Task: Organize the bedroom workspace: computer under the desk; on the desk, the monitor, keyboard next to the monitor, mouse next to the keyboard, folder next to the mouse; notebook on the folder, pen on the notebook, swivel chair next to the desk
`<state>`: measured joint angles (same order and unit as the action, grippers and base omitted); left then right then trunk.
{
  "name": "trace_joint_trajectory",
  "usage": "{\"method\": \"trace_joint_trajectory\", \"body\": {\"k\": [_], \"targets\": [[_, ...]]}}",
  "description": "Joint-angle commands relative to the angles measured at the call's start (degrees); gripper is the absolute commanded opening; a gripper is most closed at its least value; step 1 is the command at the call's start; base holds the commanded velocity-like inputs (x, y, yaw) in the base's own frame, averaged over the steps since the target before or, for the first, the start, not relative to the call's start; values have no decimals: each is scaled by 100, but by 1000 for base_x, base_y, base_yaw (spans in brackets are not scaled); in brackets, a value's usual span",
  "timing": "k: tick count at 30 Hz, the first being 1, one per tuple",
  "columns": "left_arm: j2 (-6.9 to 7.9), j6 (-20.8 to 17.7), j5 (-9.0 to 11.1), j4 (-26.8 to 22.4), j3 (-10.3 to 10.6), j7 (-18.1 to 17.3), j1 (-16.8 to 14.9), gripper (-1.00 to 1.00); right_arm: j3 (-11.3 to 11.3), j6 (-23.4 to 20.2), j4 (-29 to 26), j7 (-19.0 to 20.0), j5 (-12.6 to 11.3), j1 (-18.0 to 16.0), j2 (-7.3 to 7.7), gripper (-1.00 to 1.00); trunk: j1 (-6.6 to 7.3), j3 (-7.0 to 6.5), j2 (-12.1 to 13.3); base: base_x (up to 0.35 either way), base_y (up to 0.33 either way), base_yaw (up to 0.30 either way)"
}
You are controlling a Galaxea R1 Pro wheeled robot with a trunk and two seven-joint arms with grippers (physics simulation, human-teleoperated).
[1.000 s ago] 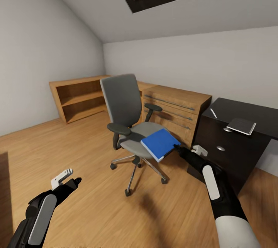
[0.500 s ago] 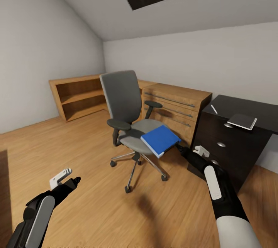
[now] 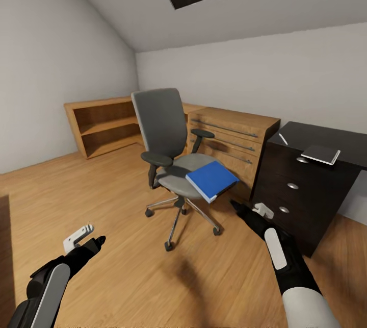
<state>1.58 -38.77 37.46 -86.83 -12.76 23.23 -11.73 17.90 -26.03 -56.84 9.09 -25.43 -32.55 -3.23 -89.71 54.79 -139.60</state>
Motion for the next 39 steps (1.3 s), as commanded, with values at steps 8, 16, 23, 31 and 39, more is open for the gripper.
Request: {"method": "trace_joint_trajectory", "body": {"k": [8, 16, 23, 31, 39], "targets": [[-65, -17, 60, -18, 6, 49, 4, 100, 63, 1084, 1037, 25, -965, -27, 13, 100, -175, 150, -325, 0, 0, 0], [-131, -32, 52, -12, 8, 50, 4, 100, 60, 824, 1199, 326, -2110, -32, 96, 100, -201, 212, -367, 0, 0, 0], [-132, -34, 62, 3, 10, 50, 4, 100, 164, -361, 1193, 785, -3158, -32, 271, 100, -201, 212, -367, 0, 0, 0], [-130, -26, 60, 30, 3, 50, 4, 100, 186, -523, 1201, 488, -3534, -39, 333, 100, -201, 212, -367, 37, 0, 0], [-123, -24, 52, 43, 1, 50, 4, 100, 187, -345, 1210, 263, -3538, -41, 319, 100, -201, 212, -367, 156, 0, 0]]}}
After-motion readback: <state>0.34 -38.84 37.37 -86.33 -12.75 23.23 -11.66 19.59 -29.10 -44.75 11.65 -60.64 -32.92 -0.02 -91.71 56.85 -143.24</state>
